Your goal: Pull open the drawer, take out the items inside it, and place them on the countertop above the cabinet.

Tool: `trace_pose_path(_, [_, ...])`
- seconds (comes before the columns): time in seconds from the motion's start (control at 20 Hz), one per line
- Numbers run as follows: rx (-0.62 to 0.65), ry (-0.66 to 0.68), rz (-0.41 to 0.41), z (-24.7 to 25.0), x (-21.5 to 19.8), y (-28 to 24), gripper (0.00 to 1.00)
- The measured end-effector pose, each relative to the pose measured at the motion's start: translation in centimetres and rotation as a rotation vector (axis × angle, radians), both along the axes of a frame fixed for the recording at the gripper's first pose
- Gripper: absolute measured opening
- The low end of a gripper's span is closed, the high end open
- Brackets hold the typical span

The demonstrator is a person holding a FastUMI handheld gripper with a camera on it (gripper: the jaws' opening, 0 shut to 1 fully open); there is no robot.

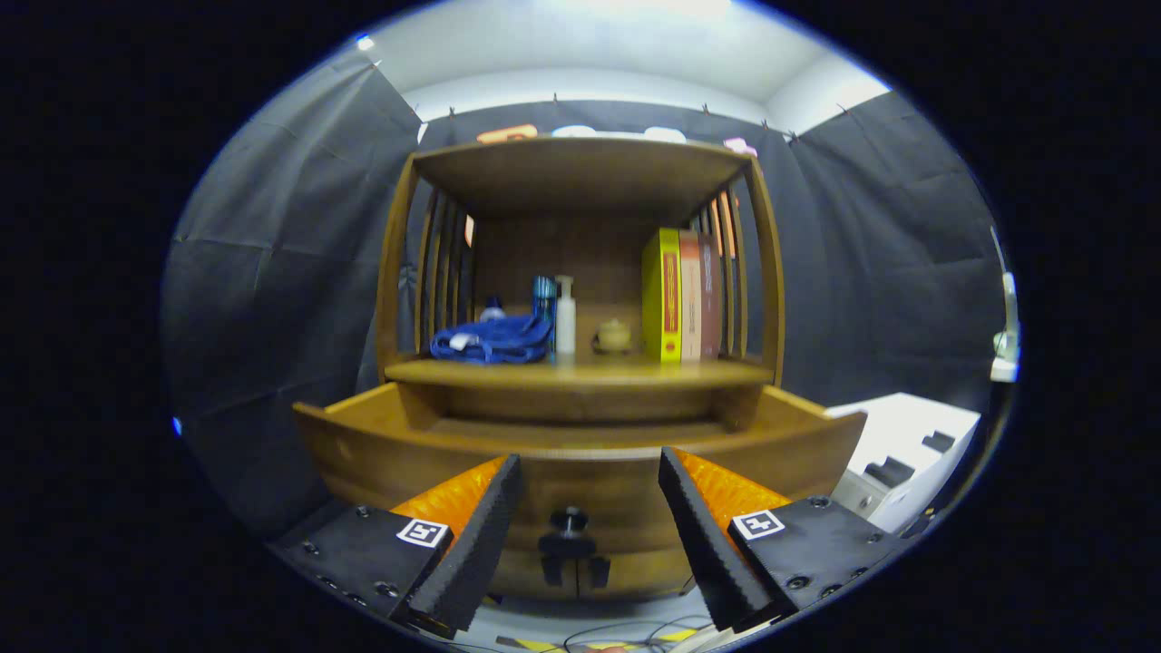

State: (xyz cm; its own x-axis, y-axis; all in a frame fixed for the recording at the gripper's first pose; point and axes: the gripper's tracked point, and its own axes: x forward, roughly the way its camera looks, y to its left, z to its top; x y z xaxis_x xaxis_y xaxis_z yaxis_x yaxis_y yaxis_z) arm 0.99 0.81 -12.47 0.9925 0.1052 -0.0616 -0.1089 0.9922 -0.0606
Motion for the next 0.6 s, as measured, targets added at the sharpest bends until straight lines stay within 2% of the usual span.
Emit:
trace_pose_path(0.15, [-0.009,-0.04,0.047,6.7,2.0,0.8,0.98])
trace_pose_path(0.3, [0.001,0.048,0.07,10.2,5.6,1.4,0.98])
trace_pose_path(0.45, [0.004,0.165,0.059,10.6,10.4,1.4,0.98])
trace_pose_path(0.6, [0.027,0.36,0.021,6.5,14.6,1.0,0.98])
